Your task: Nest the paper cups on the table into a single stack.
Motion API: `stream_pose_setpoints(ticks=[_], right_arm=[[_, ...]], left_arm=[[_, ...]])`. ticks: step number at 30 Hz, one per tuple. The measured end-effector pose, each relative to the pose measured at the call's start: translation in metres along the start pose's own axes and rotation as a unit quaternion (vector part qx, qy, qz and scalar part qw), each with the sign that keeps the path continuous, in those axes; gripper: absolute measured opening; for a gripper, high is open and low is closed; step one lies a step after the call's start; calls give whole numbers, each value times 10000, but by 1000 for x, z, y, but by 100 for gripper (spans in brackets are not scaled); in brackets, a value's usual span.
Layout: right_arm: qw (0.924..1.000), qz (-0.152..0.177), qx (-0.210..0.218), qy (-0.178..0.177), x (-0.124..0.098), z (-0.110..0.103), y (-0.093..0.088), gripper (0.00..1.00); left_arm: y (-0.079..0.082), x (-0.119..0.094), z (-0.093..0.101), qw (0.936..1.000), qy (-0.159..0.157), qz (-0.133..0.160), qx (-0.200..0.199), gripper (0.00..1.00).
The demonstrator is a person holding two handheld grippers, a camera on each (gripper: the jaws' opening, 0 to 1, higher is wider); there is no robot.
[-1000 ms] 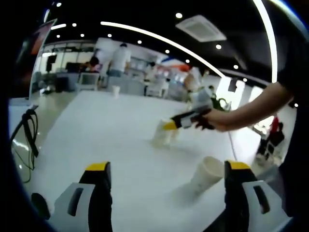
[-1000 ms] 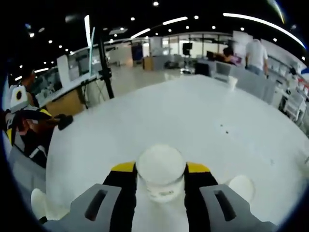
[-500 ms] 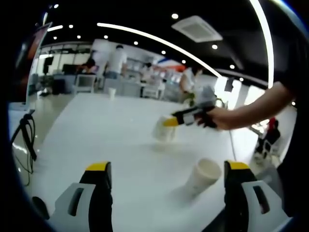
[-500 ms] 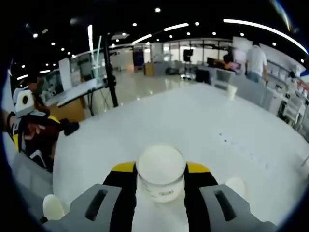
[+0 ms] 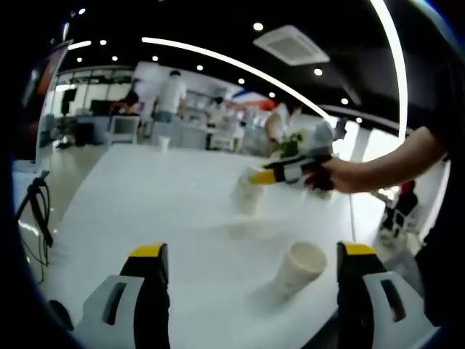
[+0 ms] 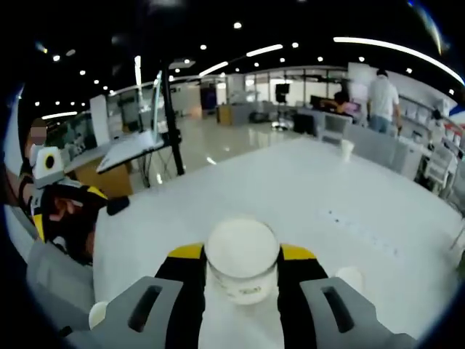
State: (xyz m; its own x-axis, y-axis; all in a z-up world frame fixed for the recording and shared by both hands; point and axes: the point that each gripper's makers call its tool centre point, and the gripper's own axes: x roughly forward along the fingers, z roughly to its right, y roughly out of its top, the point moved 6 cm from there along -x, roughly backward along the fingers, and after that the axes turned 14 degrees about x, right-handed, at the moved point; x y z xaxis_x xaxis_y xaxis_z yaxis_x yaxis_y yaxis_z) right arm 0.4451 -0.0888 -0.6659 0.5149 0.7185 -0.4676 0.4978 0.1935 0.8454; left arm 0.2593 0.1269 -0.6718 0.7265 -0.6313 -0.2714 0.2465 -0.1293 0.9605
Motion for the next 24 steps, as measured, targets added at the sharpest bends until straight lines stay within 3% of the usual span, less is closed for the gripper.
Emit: stream_pose_setpoints(ticks=[24], right_arm=[[9990,430,122,-49,-62,-29,15,35]], left_arm=[[8,13,8,9992,-370,26,125,93]])
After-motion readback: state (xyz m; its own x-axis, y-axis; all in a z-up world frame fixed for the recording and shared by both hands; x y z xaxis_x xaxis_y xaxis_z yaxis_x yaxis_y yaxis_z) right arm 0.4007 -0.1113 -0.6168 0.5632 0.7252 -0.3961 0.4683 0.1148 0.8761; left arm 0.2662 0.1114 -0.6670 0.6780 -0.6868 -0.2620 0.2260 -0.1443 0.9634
